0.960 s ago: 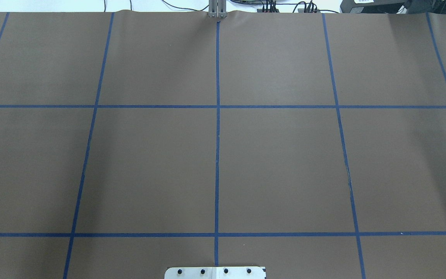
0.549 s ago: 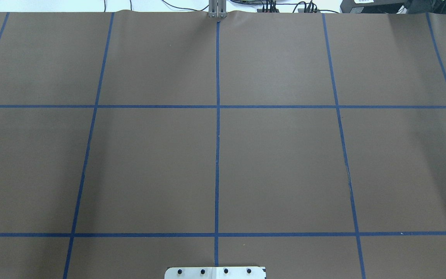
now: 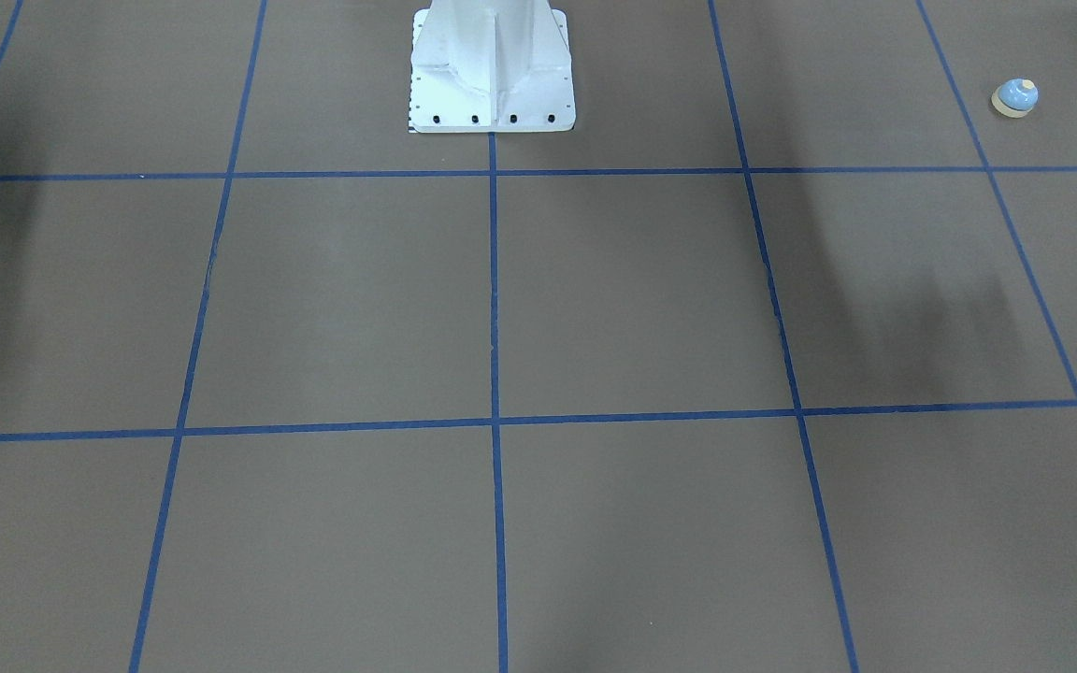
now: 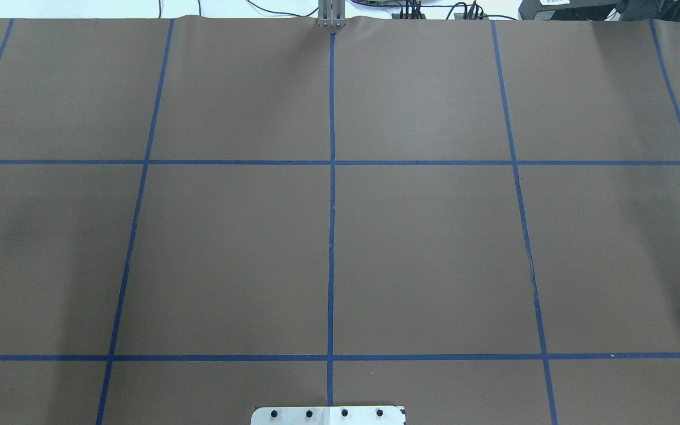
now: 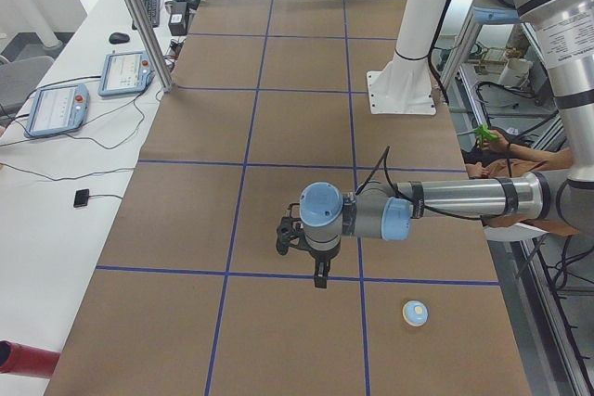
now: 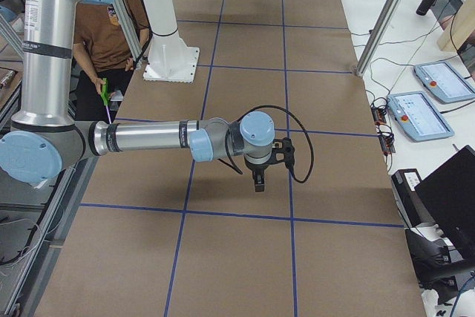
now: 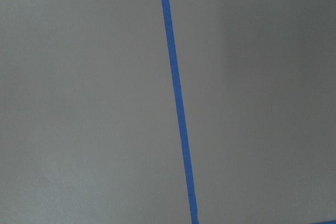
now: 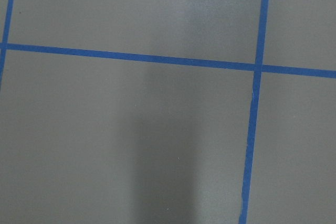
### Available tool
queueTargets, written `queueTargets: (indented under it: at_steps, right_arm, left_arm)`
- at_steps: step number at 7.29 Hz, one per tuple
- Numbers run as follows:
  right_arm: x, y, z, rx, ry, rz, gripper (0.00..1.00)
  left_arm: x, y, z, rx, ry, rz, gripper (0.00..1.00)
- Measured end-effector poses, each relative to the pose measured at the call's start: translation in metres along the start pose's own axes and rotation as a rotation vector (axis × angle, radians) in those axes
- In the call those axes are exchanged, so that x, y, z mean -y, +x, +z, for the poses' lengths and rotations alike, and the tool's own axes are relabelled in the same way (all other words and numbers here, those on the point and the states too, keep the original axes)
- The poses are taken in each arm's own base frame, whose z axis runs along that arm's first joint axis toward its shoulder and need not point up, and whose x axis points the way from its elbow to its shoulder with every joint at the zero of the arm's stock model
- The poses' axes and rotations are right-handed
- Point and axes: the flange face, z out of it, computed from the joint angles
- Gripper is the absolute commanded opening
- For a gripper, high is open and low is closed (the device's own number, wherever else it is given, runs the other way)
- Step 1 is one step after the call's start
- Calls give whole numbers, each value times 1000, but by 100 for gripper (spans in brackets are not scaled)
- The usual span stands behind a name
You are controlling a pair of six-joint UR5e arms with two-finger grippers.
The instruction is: Place and press bell with both arms
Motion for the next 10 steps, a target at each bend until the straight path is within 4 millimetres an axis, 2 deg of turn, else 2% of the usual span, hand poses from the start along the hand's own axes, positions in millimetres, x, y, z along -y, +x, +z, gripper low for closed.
queueTargets:
  at_steps: [2, 4, 5, 7, 10]
  right_arm:
    - [2, -4, 2, 1, 8, -25, 100]
    - [3, -8, 4, 2, 9, -38, 100]
    - [3, -10, 6, 4, 8, -46, 100]
    - [4, -15, 10, 6, 3, -62, 100]
    - [4, -19, 14, 9, 0, -74, 100]
  left_arm:
    - [-27, -5, 41, 15, -42, 47, 100]
    - [-77, -23, 76, 35, -68, 117, 100]
    - [-99, -30, 83, 37, -80, 135, 100]
    - [-128, -39, 96, 35, -126, 170, 100]
    - [-145, -46, 110, 27, -168, 154, 100]
